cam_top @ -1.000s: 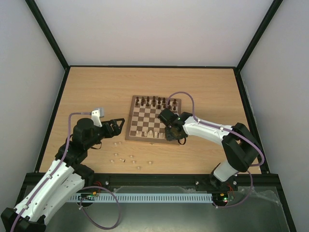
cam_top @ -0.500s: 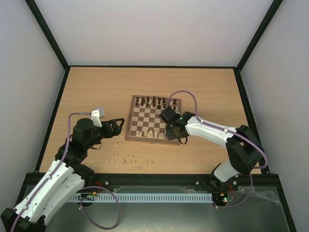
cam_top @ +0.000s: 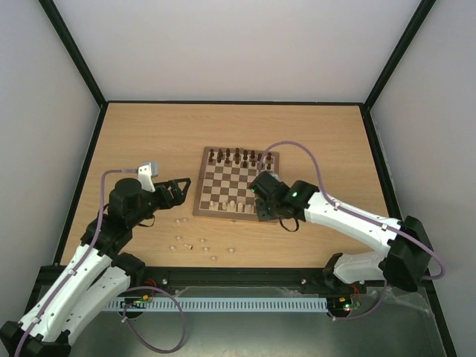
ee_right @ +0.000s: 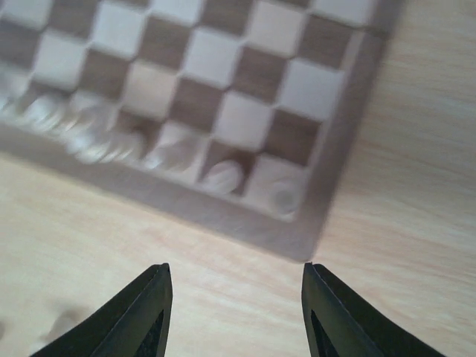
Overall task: Set up the chess pieces on the board
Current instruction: Pick up the chess piece at the center of the board.
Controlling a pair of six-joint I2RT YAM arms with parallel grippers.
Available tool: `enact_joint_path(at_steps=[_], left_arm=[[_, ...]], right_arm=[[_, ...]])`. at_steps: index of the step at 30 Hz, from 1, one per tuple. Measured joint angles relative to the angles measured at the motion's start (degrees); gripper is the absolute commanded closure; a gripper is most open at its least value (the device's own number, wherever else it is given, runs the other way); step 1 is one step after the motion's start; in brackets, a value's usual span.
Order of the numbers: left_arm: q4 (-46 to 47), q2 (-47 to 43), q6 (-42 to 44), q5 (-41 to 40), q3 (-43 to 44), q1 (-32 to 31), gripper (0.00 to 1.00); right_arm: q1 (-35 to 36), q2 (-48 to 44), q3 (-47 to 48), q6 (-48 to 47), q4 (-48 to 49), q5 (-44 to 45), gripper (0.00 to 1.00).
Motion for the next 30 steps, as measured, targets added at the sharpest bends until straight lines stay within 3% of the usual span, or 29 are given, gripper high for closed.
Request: enact_joint_path(at_steps=[6, 13, 26, 30], left_arm=[[-0.85, -0.02, 0.52, -0.07, 4.07, 0.35, 0.01], [-3.48, -3.39, 0.66, -1.57, 7.21, 0.35, 0.01], [-7.82, -6.47, 0.15, -2.67, 8.11, 0.37, 0.01], [-7.93, -6.73, -0.07, -2.82, 8.11, 0.37, 0.01]], right_arm=[[12.48, 1.57, -0.02, 1.46, 1.14, -4.26, 0.5], [21.7, 12.85, 2.84, 1.42, 2.71, -6.69, 0.51], [23.61, 22.08, 5.51, 0.26, 6.6, -9.07, 0.58], [24.33, 23.04, 5.62, -0.04, 7.02, -9.6, 0.65]])
